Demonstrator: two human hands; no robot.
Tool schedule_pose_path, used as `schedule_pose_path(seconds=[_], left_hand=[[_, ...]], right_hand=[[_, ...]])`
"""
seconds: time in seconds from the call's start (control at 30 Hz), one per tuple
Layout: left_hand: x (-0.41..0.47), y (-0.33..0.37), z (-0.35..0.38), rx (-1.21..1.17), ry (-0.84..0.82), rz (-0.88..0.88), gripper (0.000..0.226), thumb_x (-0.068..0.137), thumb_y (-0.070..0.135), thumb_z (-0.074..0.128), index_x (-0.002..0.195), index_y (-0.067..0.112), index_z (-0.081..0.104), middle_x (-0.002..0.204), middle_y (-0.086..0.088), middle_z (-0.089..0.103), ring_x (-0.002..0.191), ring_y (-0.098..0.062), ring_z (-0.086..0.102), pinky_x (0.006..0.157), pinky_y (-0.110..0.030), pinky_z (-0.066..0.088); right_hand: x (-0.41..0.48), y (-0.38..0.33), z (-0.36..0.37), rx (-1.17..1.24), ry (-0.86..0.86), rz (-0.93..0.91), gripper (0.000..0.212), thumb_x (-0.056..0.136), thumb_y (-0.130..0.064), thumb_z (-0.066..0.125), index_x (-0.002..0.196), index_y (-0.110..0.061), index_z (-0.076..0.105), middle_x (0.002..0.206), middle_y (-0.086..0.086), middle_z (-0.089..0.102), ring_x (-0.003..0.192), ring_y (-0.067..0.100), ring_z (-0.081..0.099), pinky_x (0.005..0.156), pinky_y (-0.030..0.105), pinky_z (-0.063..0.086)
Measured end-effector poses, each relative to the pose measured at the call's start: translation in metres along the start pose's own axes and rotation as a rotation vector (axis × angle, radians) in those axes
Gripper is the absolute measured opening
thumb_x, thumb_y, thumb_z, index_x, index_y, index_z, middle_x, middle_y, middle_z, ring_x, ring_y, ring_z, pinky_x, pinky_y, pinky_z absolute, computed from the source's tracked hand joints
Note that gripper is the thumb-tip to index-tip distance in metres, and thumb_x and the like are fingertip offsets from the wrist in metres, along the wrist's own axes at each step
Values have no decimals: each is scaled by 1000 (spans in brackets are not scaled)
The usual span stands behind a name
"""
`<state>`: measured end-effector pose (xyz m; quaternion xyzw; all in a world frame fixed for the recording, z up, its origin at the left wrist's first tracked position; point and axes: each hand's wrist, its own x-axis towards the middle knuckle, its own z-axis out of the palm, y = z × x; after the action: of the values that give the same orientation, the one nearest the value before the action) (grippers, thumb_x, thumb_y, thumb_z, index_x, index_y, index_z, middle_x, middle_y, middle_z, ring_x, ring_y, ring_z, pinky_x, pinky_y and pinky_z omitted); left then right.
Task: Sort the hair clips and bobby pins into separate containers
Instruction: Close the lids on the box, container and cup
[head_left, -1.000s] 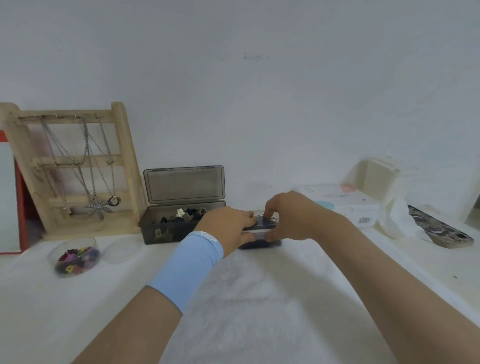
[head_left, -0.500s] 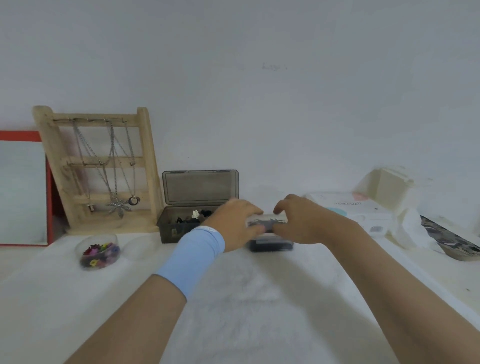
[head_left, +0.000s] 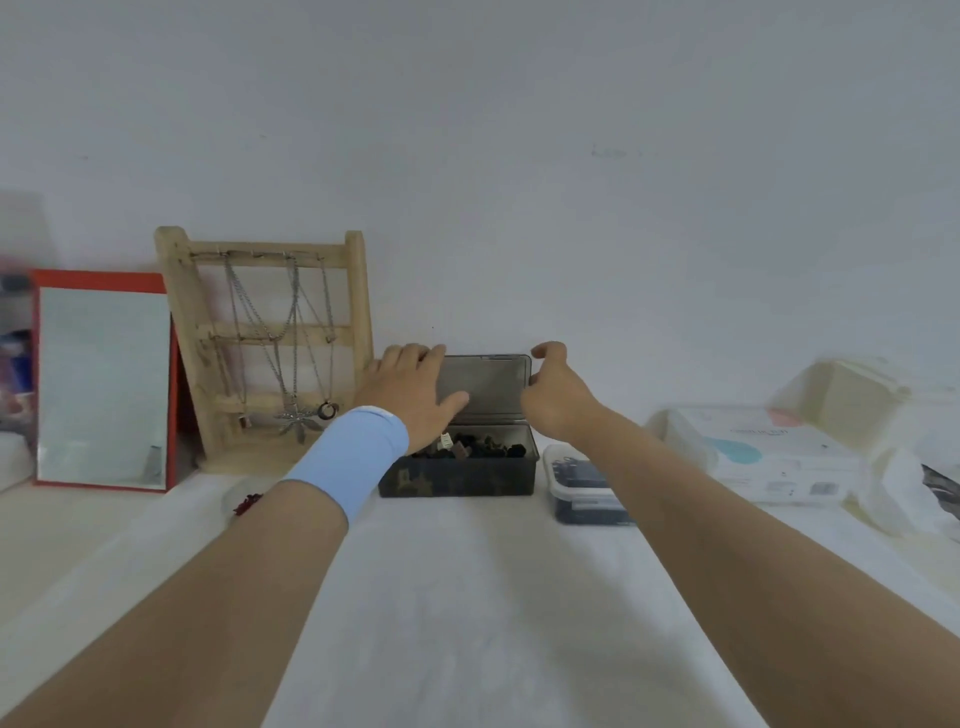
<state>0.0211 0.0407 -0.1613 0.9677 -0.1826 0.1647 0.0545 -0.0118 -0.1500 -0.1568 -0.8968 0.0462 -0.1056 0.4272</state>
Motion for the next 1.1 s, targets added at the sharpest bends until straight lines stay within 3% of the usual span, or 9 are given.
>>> schedule_pose_path(seconds=[0.07, 0.17, 0.37, 0.53, 0.73, 0.9, 0.97, 1.03, 1.1], left_hand=[[-2, -1, -6, 54, 72, 23, 61, 100, 54, 30, 152, 24, 26, 146, -5, 36, 135, -27, 27, 113, -42, 25], [-11, -5, -11, 12, 49, 81, 48, 101, 51, 28, 137, 30, 51, 128, 0, 48, 123, -22, 35, 104, -39, 30], [-39, -10, 5, -211, -149, 102, 41, 99, 52, 39, 113, 28, 68, 121, 9, 54, 110, -15, 53, 96, -37, 44], [-49, -16, 19, -82, -204, 171, 46, 99, 49, 46, 142, 33, 50, 144, 12, 45, 131, -14, 41, 105, -31, 37], [-41, -15, 24, 55, -194, 244, 42, 102, 21, 48, 144, 28, 49, 148, 6, 44, 133, -19, 40, 102, -29, 37], [-45, -10, 22, -29, -160, 158, 38, 94, 28, 57, 132, 27, 55, 132, 4, 52, 120, -19, 47, 98, -37, 45], [-43, -2, 19, 4, -148, 124, 35, 89, 44, 59, 120, 28, 57, 123, 5, 52, 112, -18, 49, 92, -38, 49], [-38, 10, 20, 22, -128, 143, 40, 85, 54, 59, 117, 30, 55, 122, 7, 51, 110, -19, 49, 89, -37, 49], [-32, 22, 23, 2, -157, 211, 46, 85, 45, 63, 127, 30, 51, 129, 6, 49, 115, -20, 49, 91, -33, 47]], right_hand=[[-1, 1, 1, -95, 51, -73, 63, 89, -1, 41, 145, -21, 23, 85, 8, 58, 67, 21, 57, 59, 32, 45], [-9, 3, -2, -541, 88, -229, 60, 85, -3, 44, 137, -32, 50, 116, 6, 56, 97, 28, 59, 85, 38, 47], [-30, 10, 18, -657, -247, -354, 43, 88, -14, 43, 122, -27, 66, 123, 2, 64, 110, 27, 58, 94, 42, 50], [-26, 22, 25, -777, -270, -402, 45, 99, -18, 42, 141, -31, 53, 141, -4, 55, 121, 22, 54, 100, 36, 45], [-18, 27, 30, -891, -249, -462, 50, 97, -10, 51, 141, -32, 52, 136, 0, 58, 116, 25, 58, 96, 34, 47], [-33, 33, 21, -567, -240, -418, 42, 93, -19, 57, 135, -21, 54, 134, 1, 53, 121, 27, 53, 100, 36, 44], [-43, 38, 2, -517, -234, -338, 63, 86, -33, 64, 144, -26, 40, 143, -2, 41, 130, 23, 42, 109, 40, 36], [-49, 44, -24, -690, -262, -241, 87, 77, -39, 69, 151, -31, 24, 151, -3, 30, 140, 23, 29, 114, 49, 28], [-53, 48, -44, -808, -348, -108, 97, 74, -35, 75, 153, -29, 17, 151, 1, 33, 135, 25, 36, 106, 42, 38]])
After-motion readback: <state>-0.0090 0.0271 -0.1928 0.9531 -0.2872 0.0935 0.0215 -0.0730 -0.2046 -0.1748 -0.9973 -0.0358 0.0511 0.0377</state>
